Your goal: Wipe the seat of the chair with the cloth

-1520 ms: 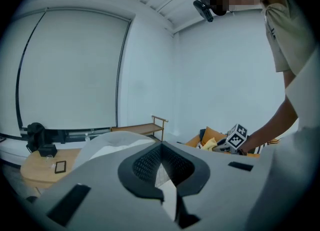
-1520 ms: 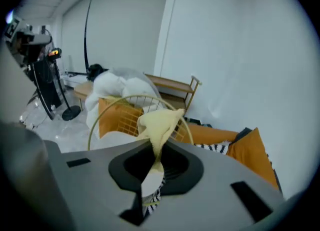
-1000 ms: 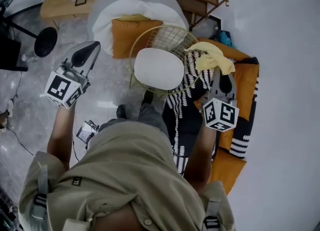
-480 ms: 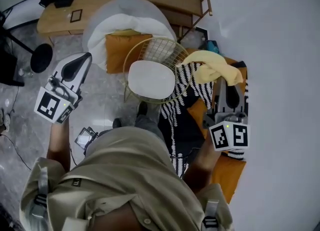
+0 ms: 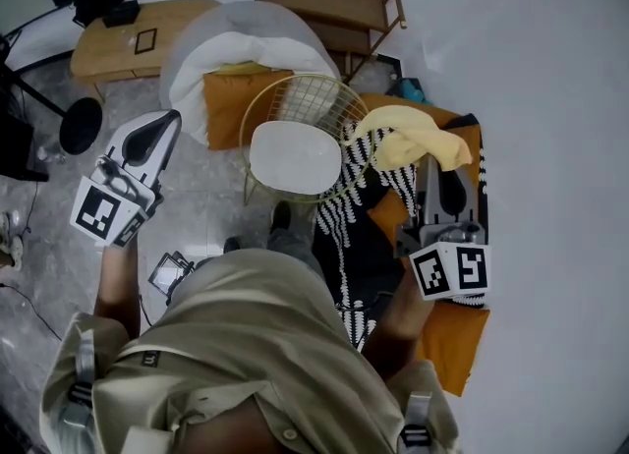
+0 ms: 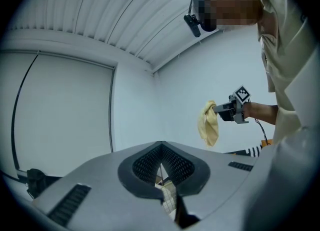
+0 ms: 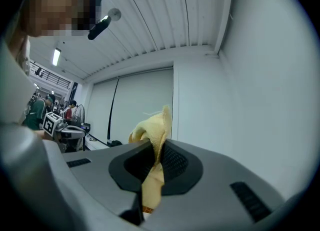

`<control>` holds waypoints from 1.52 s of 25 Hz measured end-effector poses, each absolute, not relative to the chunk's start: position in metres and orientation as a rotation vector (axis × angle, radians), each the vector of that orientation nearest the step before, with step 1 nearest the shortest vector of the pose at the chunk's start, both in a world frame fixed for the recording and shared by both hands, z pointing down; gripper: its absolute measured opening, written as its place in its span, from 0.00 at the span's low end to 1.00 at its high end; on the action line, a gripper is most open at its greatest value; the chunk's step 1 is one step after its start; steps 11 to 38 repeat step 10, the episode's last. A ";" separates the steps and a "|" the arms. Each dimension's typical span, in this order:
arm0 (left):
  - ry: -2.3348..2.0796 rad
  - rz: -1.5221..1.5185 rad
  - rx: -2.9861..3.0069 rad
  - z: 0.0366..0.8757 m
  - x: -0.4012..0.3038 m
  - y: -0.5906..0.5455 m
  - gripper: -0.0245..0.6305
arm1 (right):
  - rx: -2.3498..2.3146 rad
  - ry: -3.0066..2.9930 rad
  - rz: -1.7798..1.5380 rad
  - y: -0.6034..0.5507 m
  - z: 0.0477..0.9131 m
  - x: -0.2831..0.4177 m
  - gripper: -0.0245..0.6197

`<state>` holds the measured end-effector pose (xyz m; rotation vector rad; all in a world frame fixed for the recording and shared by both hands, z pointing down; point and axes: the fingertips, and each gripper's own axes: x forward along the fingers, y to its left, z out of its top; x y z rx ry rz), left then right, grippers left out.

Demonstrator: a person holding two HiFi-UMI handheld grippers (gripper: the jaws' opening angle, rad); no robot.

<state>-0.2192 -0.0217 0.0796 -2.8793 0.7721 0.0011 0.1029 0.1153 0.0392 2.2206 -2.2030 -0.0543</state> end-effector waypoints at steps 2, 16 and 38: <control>0.768 -0.004 -2.880 0.079 -0.219 -0.019 0.06 | 2.222 -2.200 -0.050 0.119 0.039 0.103 0.09; 0.754 -0.010 -2.892 0.069 -0.226 -0.026 0.06 | 2.213 -2.198 -0.037 0.112 0.027 0.093 0.09; 0.754 -0.010 -2.892 0.069 -0.226 -0.026 0.06 | 2.213 -2.198 -0.037 0.112 0.027 0.093 0.09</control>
